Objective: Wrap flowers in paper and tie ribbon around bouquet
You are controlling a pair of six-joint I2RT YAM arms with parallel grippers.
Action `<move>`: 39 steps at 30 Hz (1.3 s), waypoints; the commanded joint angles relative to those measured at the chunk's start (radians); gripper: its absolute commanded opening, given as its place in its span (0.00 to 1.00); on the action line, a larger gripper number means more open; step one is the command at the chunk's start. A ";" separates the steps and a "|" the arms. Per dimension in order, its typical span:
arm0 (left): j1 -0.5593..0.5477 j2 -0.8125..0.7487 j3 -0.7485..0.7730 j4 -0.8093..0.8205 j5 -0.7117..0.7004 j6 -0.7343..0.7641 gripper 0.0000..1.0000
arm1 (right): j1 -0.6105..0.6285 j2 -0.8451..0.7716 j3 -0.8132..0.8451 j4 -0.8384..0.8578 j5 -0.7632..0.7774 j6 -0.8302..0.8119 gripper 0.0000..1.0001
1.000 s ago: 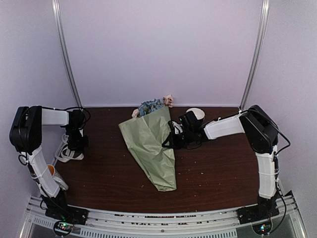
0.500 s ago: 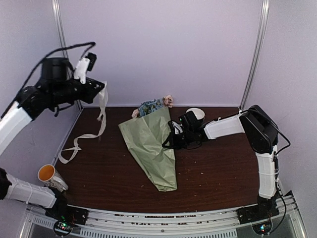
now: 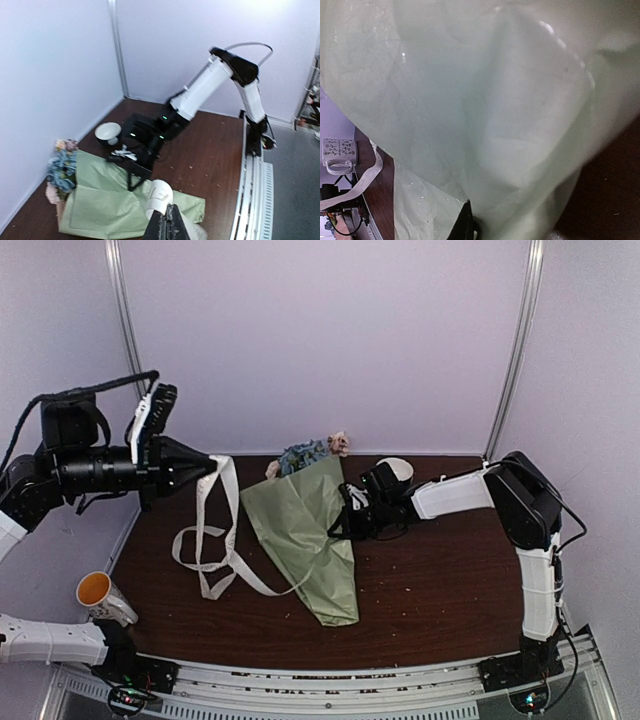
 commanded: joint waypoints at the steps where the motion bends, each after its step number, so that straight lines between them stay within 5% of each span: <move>1: -0.133 0.091 -0.029 -0.039 0.079 0.091 0.00 | 0.008 0.009 0.037 -0.044 0.032 -0.039 0.00; 7: -0.266 0.435 0.052 -0.022 0.118 0.210 0.04 | 0.009 0.005 0.041 -0.044 0.035 -0.031 0.00; 14: -0.363 0.680 0.255 -0.178 0.011 0.323 0.66 | 0.010 0.003 0.028 -0.049 0.043 -0.036 0.00; 17: -0.366 0.704 0.268 -0.235 -0.116 0.341 0.76 | 0.009 0.002 0.028 -0.048 0.045 -0.036 0.00; 20: -0.365 0.694 0.225 -0.200 -0.285 0.324 0.97 | 0.009 0.003 0.030 -0.050 0.047 -0.040 0.00; 23: -0.366 0.733 0.246 -0.232 -0.467 0.314 0.97 | 0.009 0.002 0.030 -0.057 0.052 -0.049 0.00; 27: -0.376 0.828 0.355 -0.382 -0.477 0.320 0.66 | 0.009 0.003 0.031 -0.058 0.053 -0.053 0.00; 34: -0.480 0.814 0.321 -0.442 -0.341 0.442 0.67 | 0.009 0.005 0.032 -0.067 0.057 -0.062 0.00; 39: -0.271 0.672 0.128 -0.192 -0.177 0.247 0.72 | 0.009 0.008 0.033 -0.060 0.055 -0.054 0.00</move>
